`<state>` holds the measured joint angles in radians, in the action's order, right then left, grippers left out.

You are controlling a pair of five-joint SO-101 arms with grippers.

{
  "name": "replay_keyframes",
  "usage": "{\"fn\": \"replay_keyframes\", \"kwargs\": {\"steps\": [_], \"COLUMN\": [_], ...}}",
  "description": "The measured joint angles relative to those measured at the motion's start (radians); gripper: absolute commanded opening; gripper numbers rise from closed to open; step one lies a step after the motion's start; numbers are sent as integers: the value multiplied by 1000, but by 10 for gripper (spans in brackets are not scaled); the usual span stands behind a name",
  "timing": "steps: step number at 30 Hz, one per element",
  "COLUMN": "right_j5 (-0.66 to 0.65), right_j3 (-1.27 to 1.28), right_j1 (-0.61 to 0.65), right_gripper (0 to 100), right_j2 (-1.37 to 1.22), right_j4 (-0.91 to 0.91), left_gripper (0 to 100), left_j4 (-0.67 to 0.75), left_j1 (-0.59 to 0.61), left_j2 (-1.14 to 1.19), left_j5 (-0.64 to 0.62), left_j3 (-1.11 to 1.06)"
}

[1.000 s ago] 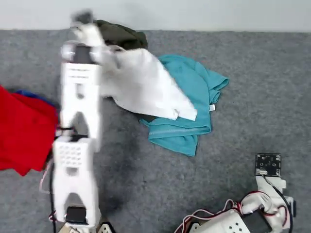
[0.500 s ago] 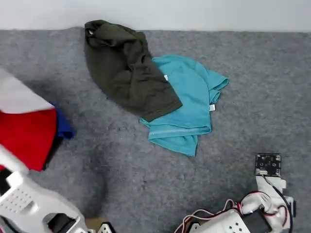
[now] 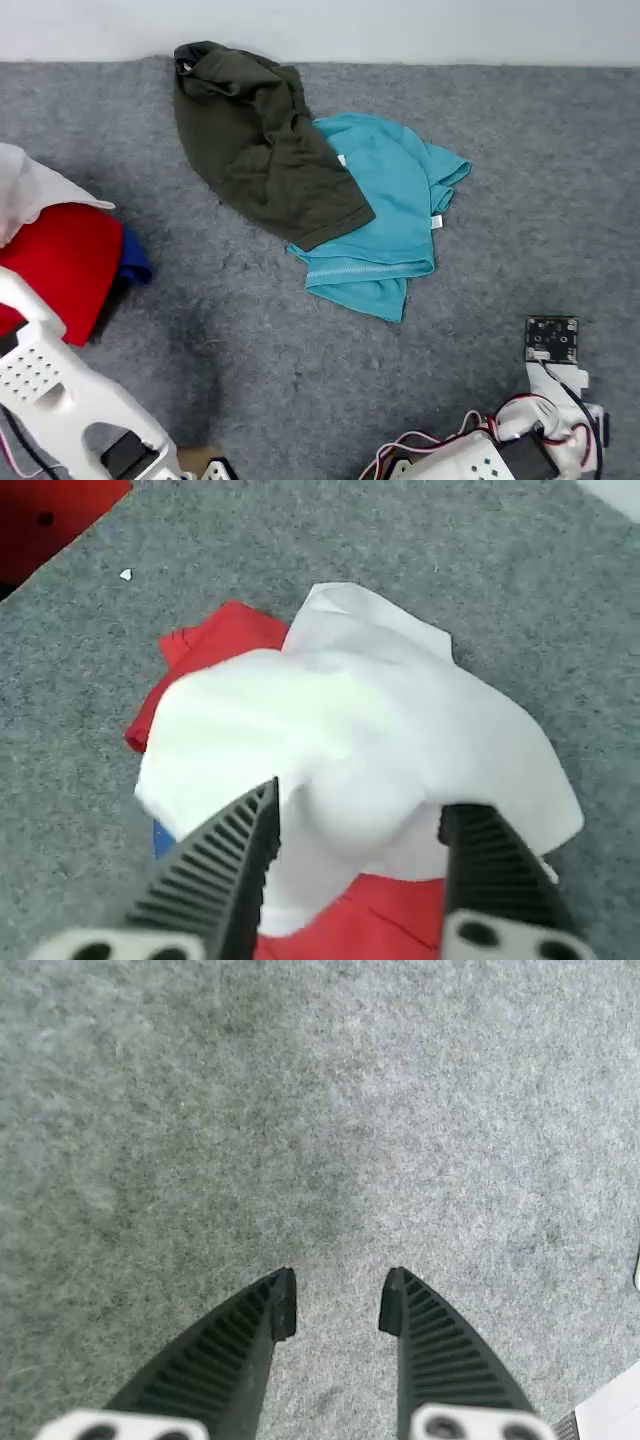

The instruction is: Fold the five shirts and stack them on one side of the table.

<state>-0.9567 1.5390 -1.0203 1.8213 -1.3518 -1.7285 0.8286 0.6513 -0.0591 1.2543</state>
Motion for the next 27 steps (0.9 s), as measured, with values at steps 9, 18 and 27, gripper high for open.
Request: {"fn": "replay_keyframes", "kwargs": {"steps": [9,18,27], "right_j5": [0,0,0], "right_j3": [0,0,0], "right_j1": [0,0,0], "right_gripper": [151,151,151], "right_j2": [0,0,0], "right_j4": [0,0,0], "left_gripper": [246,231,213], "left_j4": [0,-2,43], "left_j1": [-63,-287,-773], "left_j2": [-84,-233,-232], "left_j5": [-11,-11,-143], "left_j3": [296,331,-198]}}
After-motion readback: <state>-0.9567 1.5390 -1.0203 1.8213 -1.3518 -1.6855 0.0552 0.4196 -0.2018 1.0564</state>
